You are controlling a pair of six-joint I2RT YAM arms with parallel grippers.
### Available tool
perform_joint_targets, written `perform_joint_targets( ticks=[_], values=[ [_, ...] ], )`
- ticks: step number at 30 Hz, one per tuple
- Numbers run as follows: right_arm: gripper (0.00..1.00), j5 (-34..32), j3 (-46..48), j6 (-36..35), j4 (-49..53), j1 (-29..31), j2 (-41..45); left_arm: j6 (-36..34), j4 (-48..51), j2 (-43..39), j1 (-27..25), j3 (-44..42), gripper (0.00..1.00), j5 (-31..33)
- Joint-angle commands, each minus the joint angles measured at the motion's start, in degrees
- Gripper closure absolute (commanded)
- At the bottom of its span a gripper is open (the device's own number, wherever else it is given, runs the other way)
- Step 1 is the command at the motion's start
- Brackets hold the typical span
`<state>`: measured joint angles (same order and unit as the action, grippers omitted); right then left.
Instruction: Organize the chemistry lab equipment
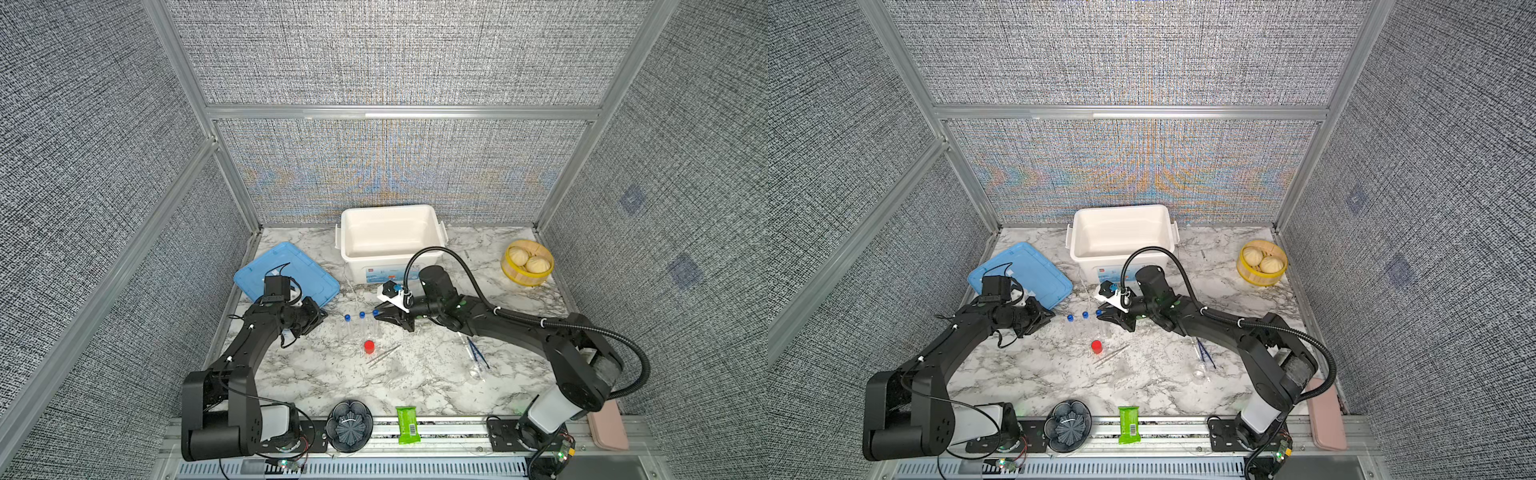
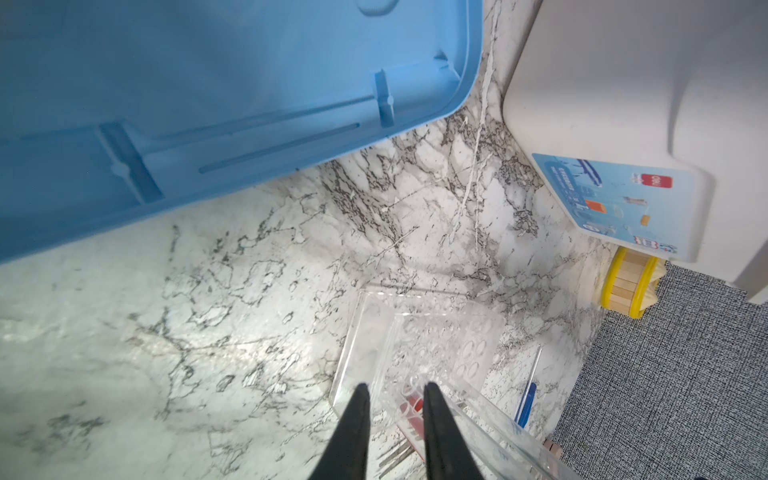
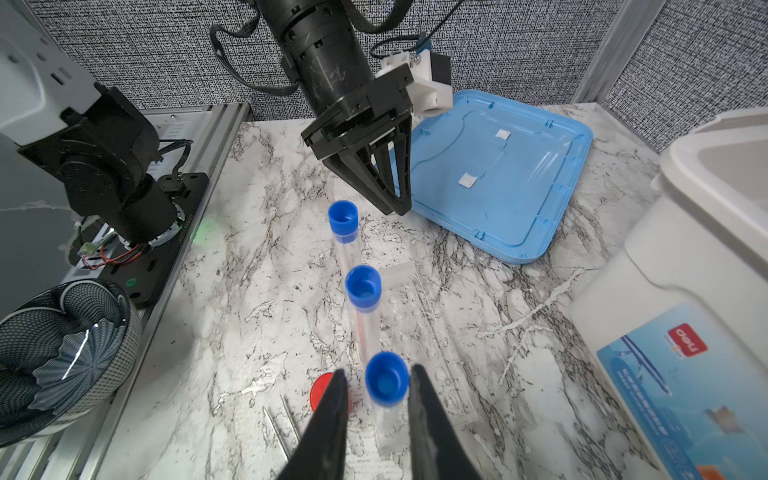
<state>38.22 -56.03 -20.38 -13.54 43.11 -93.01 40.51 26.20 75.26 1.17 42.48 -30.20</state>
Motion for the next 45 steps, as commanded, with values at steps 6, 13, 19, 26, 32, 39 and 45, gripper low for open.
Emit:
perform_joint_targets(
  ticks=[6,13,19,26,32,39,45],
  values=[
    [0.71,0.4,1.3,-2.1,0.0,0.0,1.7,-0.2,-1.2,-0.2,0.1,0.2,0.74,-0.9],
    [0.63,-0.2,0.7,-1.8,-0.9,-0.1,2.1,-0.7,-0.7,-1.0,0.1,-0.1,0.74,-0.6],
    [0.6,-1.9,0.2,0.8,-4.0,-0.3,2.0,-0.7,0.0,-0.9,0.1,0.4,0.75,-1.1],
    [0.51,2.1,-6.2,0.4,1.8,-0.3,0.1,-0.5,0.1,-0.8,0.1,0.9,0.75,-1.5],
    [0.55,5.8,-12.5,-6.3,13.0,1.2,-2.1,-0.5,0.5,-0.8,0.1,1.1,0.75,-2.1],
    [0.66,-0.2,-19.3,-11.8,26.1,4.0,-4.4,-0.1,0.0,-0.9,0.1,0.4,0.74,-2.6],
    [0.67,-6.7,-20.6,-15.8,31.2,6.1,-4.6,0.0,-0.5,-1.6,0.1,-0.5,0.74,-2.5]
  ],
)
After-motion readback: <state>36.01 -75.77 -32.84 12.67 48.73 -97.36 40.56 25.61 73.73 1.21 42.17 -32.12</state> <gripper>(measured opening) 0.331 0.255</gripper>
